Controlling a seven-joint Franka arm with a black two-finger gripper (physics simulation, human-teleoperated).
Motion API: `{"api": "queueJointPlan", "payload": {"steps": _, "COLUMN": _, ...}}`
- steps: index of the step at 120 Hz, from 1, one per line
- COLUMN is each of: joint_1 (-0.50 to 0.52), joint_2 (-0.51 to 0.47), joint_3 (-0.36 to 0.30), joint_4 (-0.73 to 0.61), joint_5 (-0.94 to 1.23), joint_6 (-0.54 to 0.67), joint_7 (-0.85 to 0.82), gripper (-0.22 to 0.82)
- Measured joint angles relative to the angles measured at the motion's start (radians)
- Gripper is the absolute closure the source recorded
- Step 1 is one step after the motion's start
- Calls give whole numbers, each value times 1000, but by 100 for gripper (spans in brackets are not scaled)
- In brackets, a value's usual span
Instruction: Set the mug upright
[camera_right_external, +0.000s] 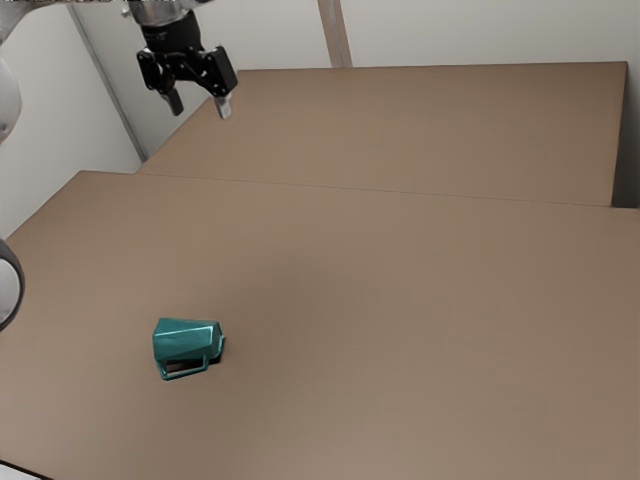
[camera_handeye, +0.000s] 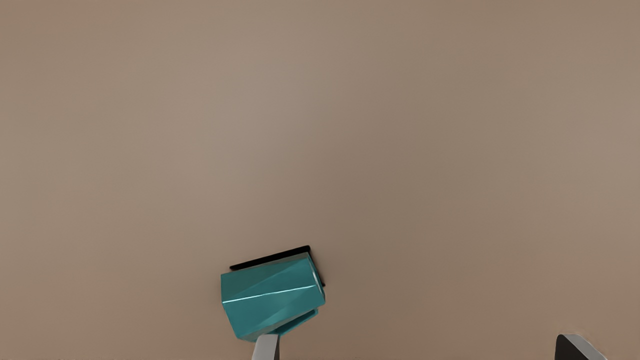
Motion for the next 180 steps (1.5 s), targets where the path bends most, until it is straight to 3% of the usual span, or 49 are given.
{"api": "queueJointPlan", "payload": {"steps": 21, "joint_1": -13, "joint_2": -100, "joint_3": 24, "joint_4": -210, "joint_5": -17, "joint_6": 56, "joint_7": 13, "gripper": 0}}
{"api": "queueJointPlan", "payload": {"steps": 47, "joint_1": -36, "joint_2": -206, "joint_3": 242, "joint_4": -565, "joint_5": -138, "joint_6": 193, "joint_7": 63, "gripper": 0}}
{"api": "queueJointPlan", "payload": {"steps": 60, "joint_1": 70, "joint_2": -217, "joint_3": 272, "joint_4": -694, "joint_5": -235, "joint_6": 273, "joint_7": 123, "gripper": 0}}
{"api": "queueJointPlan", "payload": {"steps": 81, "joint_1": 326, "joint_2": -256, "joint_3": 278, "joint_4": -879, "joint_5": -372, "joint_6": 362, "joint_7": 267, "gripper": 0}}
{"api": "queueJointPlan", "payload": {"steps": 91, "joint_1": 372, "joint_2": -268, "joint_3": 306, "joint_4": -963, "joint_5": -419, "joint_6": 389, "joint_7": 343, "gripper": 0}}
{"api": "queueJointPlan", "payload": {"steps": 137, "joint_1": 327, "joint_2": -196, "joint_3": 358, "joint_4": -1121, "joint_5": -601, "joint_6": 480, "joint_7": 673, "gripper": 0}}
{"api": "queueJointPlan", "payload": {"steps": 162, "joint_1": 198, "joint_2": -202, "joint_3": 485, "joint_4": -1222, "joint_5": -745, "joint_6": 461, "joint_7": 793, "gripper": 0}}
{"api": "queueJointPlan", "payload": {"steps": 180, "joint_1": 208, "joint_2": -208, "joint_3": 517, "joint_4": -1242, "joint_5": -780, "joint_6": 444, "joint_7": 850, "gripper": 0}}
